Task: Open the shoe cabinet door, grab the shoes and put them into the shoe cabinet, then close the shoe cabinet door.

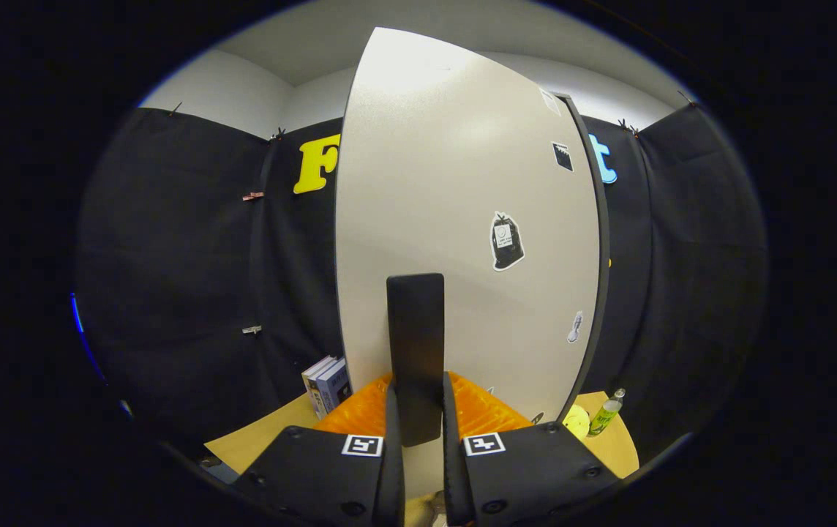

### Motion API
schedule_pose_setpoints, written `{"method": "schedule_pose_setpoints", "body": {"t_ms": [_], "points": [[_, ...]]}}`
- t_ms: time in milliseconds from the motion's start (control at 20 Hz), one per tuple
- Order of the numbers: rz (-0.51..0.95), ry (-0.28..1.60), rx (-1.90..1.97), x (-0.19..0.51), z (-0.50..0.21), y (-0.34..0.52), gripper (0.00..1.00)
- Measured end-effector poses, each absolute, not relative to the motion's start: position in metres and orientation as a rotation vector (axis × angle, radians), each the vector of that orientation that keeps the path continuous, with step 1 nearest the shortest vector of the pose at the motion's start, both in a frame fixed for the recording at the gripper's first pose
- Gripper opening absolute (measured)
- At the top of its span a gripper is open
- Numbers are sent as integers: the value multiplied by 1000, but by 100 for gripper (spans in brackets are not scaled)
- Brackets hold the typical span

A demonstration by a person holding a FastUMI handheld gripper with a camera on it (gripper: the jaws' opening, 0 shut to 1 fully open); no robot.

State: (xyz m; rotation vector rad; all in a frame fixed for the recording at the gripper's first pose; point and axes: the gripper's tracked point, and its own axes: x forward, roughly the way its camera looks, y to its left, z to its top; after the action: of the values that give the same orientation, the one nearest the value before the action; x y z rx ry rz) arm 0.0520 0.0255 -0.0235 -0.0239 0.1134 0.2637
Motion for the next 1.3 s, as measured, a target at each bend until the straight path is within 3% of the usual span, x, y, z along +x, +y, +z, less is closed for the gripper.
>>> {"method": "schedule_pose_setpoints", "body": {"t_ms": [450,1300], "points": [[270,92,-29,38,-19,1,25],[37,98,8,29,-17,-48,24]]}}
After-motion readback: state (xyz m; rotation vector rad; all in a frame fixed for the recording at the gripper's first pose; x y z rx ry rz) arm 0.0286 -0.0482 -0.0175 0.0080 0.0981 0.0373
